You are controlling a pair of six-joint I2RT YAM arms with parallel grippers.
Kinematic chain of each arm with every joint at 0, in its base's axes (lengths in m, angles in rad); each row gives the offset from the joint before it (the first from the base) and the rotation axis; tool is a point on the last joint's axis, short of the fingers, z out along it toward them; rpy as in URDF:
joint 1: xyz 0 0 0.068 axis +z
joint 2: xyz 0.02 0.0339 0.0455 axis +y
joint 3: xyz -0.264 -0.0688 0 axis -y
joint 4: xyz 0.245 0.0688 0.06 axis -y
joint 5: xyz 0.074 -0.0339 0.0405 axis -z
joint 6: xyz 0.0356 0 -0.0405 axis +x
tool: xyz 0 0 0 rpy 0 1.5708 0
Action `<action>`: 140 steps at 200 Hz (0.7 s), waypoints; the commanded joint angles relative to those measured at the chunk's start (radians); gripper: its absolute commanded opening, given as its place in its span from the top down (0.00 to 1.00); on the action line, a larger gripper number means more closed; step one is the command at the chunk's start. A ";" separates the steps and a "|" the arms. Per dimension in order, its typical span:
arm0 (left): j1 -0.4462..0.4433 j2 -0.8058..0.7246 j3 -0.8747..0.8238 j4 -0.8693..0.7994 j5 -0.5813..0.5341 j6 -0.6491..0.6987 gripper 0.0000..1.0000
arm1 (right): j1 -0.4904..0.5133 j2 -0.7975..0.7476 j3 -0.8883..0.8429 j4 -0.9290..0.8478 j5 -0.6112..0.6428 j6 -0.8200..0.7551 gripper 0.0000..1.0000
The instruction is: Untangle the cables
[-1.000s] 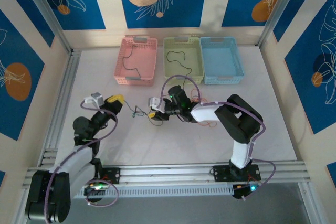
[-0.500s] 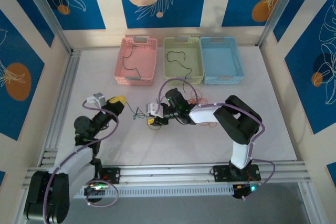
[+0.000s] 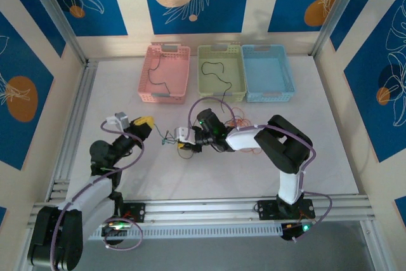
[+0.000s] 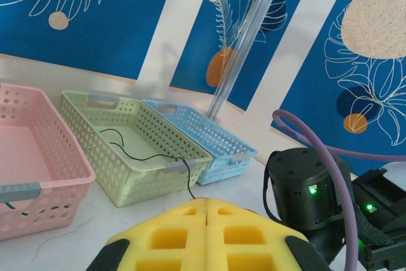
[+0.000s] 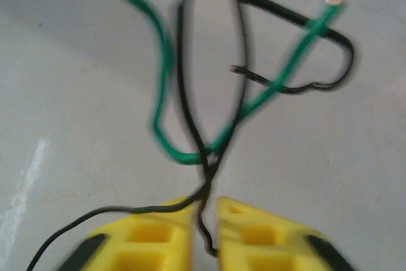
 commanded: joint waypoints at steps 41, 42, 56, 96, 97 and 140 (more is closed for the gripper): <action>-0.011 -0.218 0.006 -0.173 -0.133 0.080 1.00 | -0.035 -0.025 -0.049 0.162 0.221 0.030 1.00; -0.010 -0.228 0.006 -0.186 -0.141 0.083 1.00 | -0.037 -0.025 -0.051 0.165 0.228 0.032 1.00; -0.011 -0.344 0.014 -0.369 -0.248 0.144 1.00 | -0.068 -0.031 -0.053 0.207 0.366 0.078 1.00; -0.011 -0.568 0.000 -0.644 -0.498 0.206 1.00 | -0.199 -0.104 -0.098 0.269 0.552 0.263 1.00; -0.010 -0.570 0.001 -0.647 -0.502 0.207 1.00 | -0.201 -0.106 -0.100 0.272 0.553 0.270 1.00; -0.010 -0.653 0.010 -0.810 -0.674 0.230 1.00 | -0.308 -0.172 -0.154 0.297 0.531 0.470 1.00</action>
